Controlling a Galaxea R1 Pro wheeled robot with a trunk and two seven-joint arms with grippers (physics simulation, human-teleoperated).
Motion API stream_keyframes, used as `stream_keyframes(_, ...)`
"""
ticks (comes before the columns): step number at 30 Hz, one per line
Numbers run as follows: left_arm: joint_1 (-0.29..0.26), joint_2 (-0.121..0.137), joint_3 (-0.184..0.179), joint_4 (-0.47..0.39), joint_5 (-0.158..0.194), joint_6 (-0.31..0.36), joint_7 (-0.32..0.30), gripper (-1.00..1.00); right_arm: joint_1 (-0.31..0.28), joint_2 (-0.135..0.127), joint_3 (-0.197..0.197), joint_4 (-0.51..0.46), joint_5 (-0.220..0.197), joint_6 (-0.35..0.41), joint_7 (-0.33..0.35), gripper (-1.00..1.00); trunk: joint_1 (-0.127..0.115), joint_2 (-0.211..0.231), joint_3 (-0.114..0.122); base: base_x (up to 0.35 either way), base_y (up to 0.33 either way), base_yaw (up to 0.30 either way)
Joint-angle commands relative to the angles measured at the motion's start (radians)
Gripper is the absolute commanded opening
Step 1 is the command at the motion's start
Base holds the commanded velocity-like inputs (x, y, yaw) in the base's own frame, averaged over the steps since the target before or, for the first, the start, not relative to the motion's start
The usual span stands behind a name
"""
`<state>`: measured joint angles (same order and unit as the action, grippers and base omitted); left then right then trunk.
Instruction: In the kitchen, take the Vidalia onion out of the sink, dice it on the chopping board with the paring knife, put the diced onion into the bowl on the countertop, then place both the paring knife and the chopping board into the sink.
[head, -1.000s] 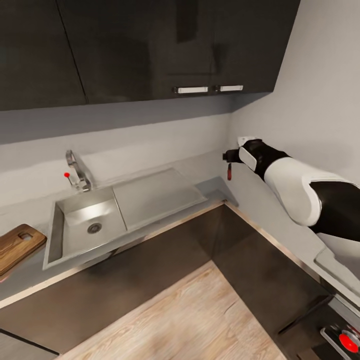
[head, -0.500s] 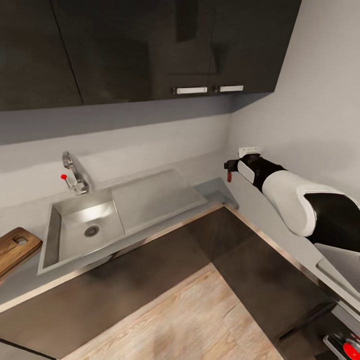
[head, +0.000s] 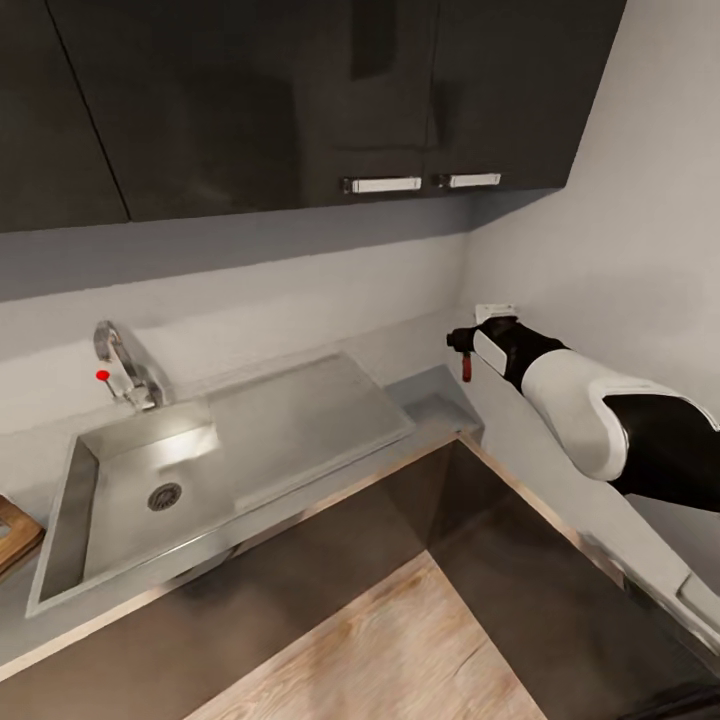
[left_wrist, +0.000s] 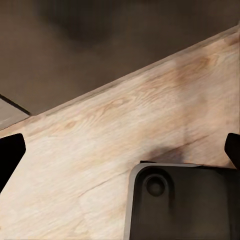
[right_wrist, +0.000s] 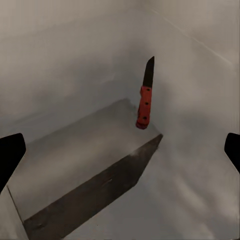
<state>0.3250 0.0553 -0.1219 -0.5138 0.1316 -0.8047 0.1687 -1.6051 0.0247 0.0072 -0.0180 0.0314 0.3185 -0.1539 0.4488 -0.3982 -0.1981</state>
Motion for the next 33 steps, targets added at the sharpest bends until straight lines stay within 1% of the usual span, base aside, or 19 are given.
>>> stream_keyframes(1,0.000,0.001,-0.009,-0.002,0.010,-0.001,0.005,1.00,0.002,0.001,0.001,-0.002,0.003,0.007,-0.003,1.00,0.001,-0.002,-0.002,0.317,-0.026,0.000)
stream_keyframes(7,0.000,0.001,-0.009,-0.002,0.010,-0.002,0.005,1.00,0.007,-0.001,0.001,-0.002,0.003,-0.003,-0.003,1.00,0.001,-0.002,-0.002,0.279,-0.053,0.000)
stream_keyframes(15,0.000,0.001,-0.009,-0.002,0.010,-0.001,0.005,1.00,0.028,-0.002,-0.002,-0.002,0.003,-0.008,-0.003,1.00,0.001,-0.002,-0.002,0.050,-0.004,0.000)
stream_keyframes(18,0.000,0.001,-0.009,-0.002,0.010,-0.001,0.005,1.00,0.031,-0.001,-0.001,-0.001,0.003,-0.008,-0.003,1.00,0.001,-0.002,-0.002,0.156,0.000,0.000)
stream_keyframes(23,0.000,0.001,-0.009,-0.002,0.010,-0.001,0.006,1.00,0.059,-0.001,-0.002,-0.002,0.002,-0.009,-0.003,1.00,0.001,-0.002,-0.002,0.273,0.000,0.000)
stream_keyframes(25,0.000,0.001,-0.009,-0.002,0.010,-0.001,0.006,1.00,0.077,-0.001,-0.002,-0.002,0.002,-0.023,-0.003,1.00,0.001,-0.002,-0.002,0.310,0.000,0.000)
stream_keyframes(29,0.000,0.001,-0.009,-0.002,0.010,-0.001,0.006,1.00,0.088,-0.002,-0.003,-0.001,0.002,-0.055,-0.003,1.00,0.001,-0.002,-0.002,0.314,-0.001,0.000)
stream_keyframes(33,0.000,0.001,-0.009,0.004,0.010,-0.001,0.005,1.00,0.099,-0.002,-0.003,0.000,0.002,-0.064,-0.003,1.00,0.001,-0.002,-0.002,0.234,-0.022,0.000)
